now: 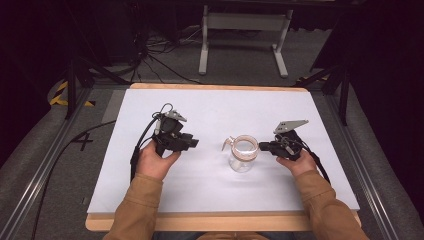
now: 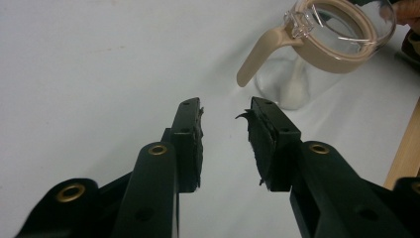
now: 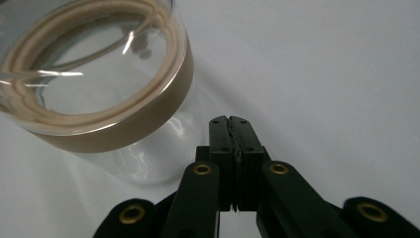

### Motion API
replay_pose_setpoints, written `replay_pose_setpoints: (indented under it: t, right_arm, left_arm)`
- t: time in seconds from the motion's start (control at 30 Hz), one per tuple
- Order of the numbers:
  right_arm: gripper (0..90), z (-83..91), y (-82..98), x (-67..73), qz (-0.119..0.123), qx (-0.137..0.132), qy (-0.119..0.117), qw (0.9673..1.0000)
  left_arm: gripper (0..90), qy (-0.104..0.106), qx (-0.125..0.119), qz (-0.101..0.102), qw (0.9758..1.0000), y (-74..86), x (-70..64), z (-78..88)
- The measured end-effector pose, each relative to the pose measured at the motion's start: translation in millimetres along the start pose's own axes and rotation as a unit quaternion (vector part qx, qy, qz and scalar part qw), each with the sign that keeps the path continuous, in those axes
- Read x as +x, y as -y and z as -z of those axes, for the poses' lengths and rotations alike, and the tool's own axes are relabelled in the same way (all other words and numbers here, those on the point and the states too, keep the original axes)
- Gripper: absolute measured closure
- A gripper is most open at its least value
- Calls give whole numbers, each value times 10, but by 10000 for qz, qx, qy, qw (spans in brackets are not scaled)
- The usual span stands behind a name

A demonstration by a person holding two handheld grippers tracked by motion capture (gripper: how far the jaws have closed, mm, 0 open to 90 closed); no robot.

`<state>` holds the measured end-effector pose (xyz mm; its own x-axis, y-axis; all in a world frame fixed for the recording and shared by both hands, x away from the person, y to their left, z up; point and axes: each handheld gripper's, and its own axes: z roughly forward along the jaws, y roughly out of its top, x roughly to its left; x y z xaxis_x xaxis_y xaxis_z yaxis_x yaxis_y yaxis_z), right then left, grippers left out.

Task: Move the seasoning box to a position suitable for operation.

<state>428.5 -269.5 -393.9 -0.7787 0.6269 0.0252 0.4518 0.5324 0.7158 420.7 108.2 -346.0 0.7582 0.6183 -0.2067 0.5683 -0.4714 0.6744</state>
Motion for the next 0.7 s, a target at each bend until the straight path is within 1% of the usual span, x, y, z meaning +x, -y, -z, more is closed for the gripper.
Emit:
replay_pose_setpoints:
  t: [0.03,0.07,0.17,0.27,0.3,0.33,0.37,0.43,0.67,0.7]
  right_arm:
    - [892,-13,2,7,-7,-17,-2,10000]
    - [893,-26,3,8,7,-24,-19,10000]
    - [893,-70,5,22,23,-8,-37,10000]
    - [893,-86,3,33,16,-3,-44,10000]
    - [893,-92,0,38,10,-11,-86,10000]
    - [893,-98,-3,44,36,-16,-110,9999]
    - [893,-107,-8,58,96,13,-137,9999]
    - [894,-110,-12,77,105,51,-95,9999]
    - [895,-98,-9,88,83,85,-119,9999]
    - [895,-94,-7,92,82,91,-127,9998]
  left_arm:
    - [677,72,37,22,10000,2,0,-11]
    - [684,72,37,22,10000,2,0,-11]
    - [690,241,152,-25,9996,2,-4,-32]
    - [686,242,162,-62,9996,1,-6,-32]
    - [681,238,146,-29,9996,1,-8,-30]
    - [674,245,140,-2,9996,2,-8,-27]
    - [669,244,102,-19,9996,4,0,-22]
    - [663,241,86,4,9997,6,0,-15]
    - [652,282,77,1,9996,1,26,-15]
    - [651,296,79,33,9995,-1,26,-18]
